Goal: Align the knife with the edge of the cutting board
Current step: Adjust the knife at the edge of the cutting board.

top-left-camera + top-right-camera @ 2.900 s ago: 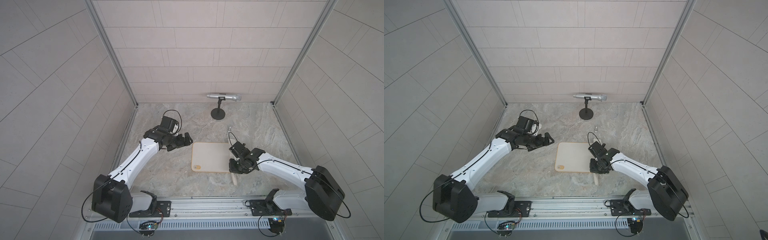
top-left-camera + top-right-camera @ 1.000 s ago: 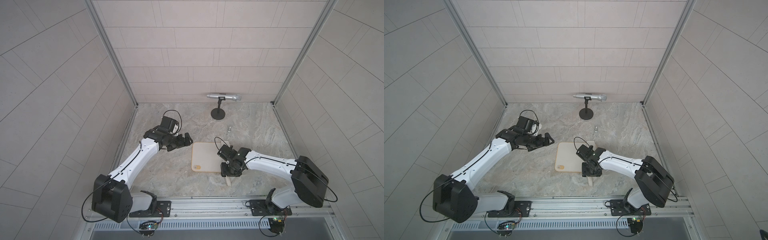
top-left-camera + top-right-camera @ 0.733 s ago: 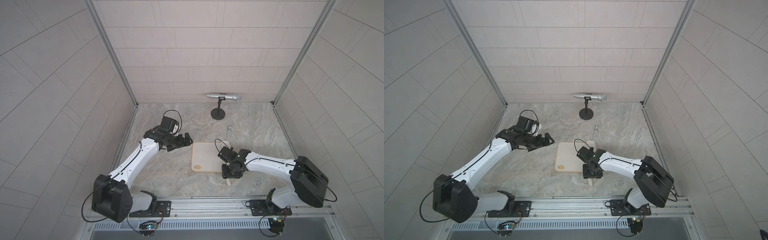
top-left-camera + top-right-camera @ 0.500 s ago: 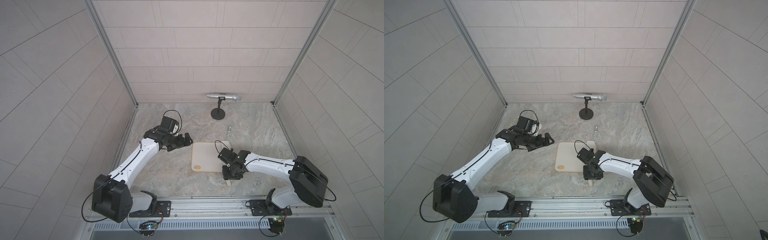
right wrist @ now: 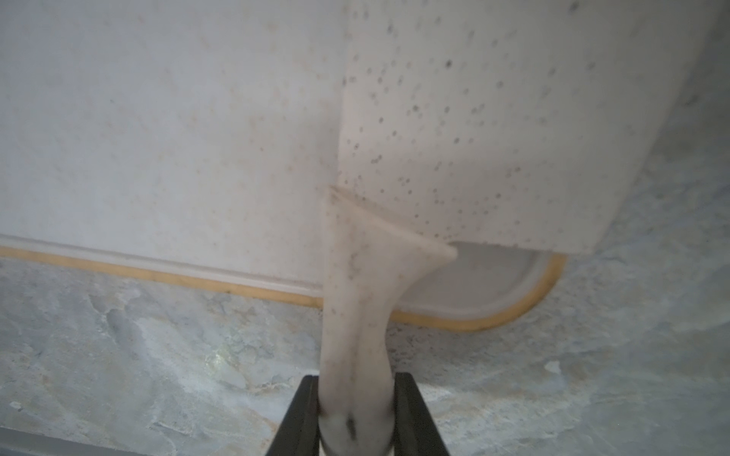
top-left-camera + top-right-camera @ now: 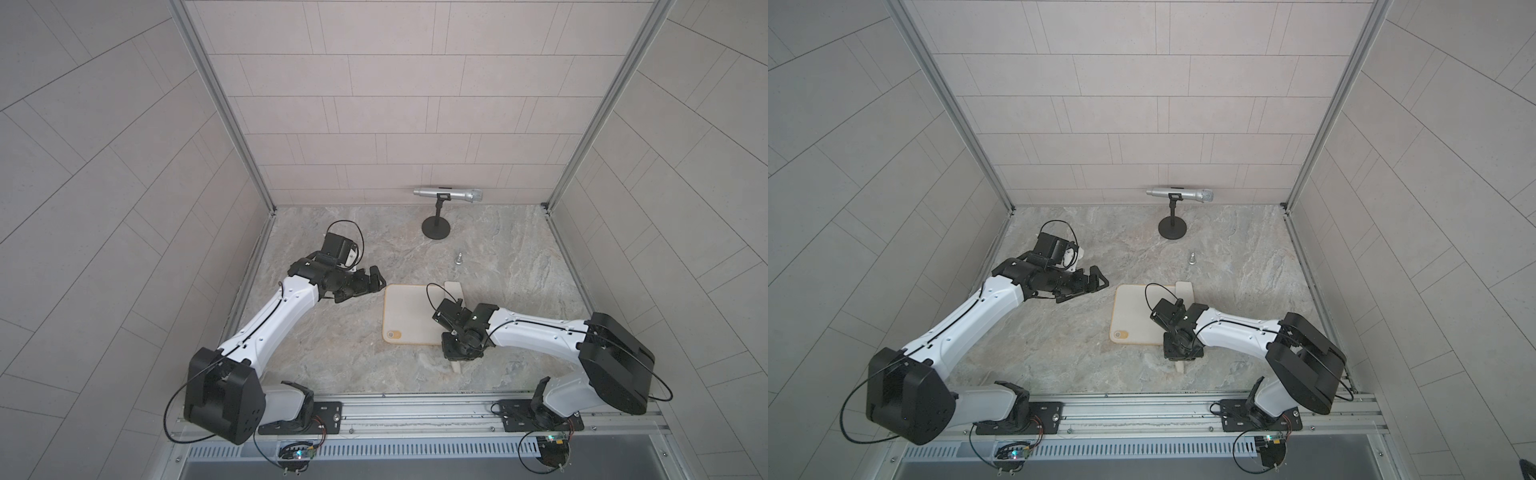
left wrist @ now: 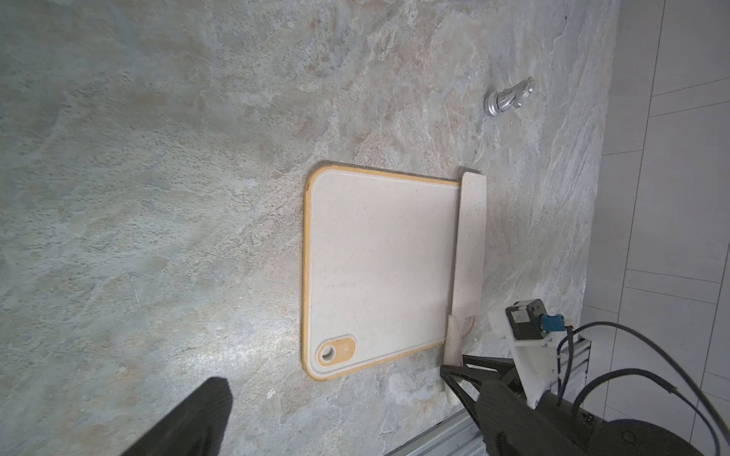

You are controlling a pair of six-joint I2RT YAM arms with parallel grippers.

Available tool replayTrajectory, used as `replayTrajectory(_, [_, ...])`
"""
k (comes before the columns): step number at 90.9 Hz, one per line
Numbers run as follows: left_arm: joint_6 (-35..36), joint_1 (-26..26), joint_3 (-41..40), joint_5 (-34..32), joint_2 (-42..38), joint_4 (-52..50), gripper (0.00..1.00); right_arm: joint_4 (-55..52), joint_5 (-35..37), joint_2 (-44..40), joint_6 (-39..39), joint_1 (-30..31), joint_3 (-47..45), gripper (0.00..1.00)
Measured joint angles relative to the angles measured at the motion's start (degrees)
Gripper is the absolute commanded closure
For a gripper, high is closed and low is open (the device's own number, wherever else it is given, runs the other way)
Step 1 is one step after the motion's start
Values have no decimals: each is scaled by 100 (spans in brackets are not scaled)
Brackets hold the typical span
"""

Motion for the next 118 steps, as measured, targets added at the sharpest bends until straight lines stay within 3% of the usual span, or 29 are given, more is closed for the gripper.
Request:
replayTrajectory(43, [0,-98,-31,-22,50,44,0,4,214,0,227,221,0,85])
replayTrajectory(118, [2,-190,-33,-168,229,55,0,254,55,-162,507,323,-192,82])
